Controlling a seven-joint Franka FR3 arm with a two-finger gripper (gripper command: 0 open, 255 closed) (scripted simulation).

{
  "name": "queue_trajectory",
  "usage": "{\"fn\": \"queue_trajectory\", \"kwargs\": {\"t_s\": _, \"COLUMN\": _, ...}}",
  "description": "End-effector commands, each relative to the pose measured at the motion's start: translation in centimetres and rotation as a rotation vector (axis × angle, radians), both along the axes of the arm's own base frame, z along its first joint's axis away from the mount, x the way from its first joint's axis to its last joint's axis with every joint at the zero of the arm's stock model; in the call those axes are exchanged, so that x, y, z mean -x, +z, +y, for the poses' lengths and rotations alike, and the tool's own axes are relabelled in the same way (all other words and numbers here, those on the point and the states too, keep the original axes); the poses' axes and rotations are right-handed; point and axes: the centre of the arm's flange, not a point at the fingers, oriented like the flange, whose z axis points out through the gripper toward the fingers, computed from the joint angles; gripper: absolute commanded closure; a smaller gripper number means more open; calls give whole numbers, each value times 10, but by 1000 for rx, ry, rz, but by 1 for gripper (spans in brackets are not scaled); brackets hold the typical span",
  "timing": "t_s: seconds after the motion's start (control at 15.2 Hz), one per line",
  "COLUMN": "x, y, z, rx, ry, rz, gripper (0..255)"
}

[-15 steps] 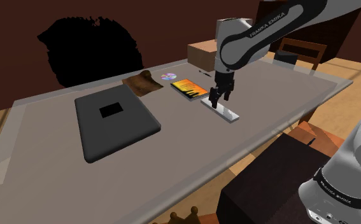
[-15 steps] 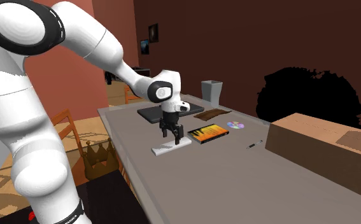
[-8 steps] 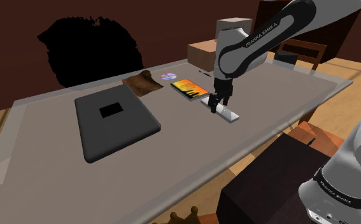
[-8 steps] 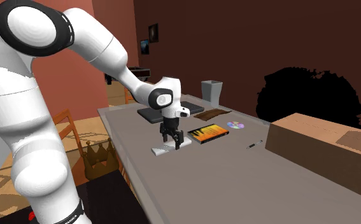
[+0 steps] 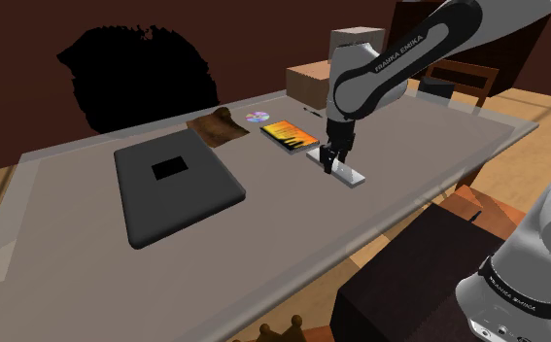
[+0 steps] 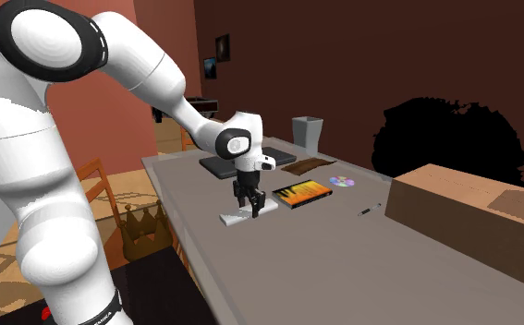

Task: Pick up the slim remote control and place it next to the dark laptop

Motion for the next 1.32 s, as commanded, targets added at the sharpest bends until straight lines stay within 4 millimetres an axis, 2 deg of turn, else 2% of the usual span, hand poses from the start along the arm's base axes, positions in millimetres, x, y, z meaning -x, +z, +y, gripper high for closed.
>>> {"fn": "queue_trajectory", "kwargs": {"t_s": 0.0, "x": 0, "y": 0, "z": 0, "rx": 0, "ry": 0, "rz": 0, "gripper": 255}}
{"fn": "queue_trajectory", "kwargs": {"t_s": 0.4, "x": 0, "y": 0, "z": 0, "rx": 0, "ry": 0, "rz": 0, "gripper": 255}}
{"fn": "queue_trajectory", "kwargs": {"t_s": 1.25, "x": 0, "y": 68, "z": 0, "rx": 0, "ry": 0, "rz": 0, "gripper": 255}}
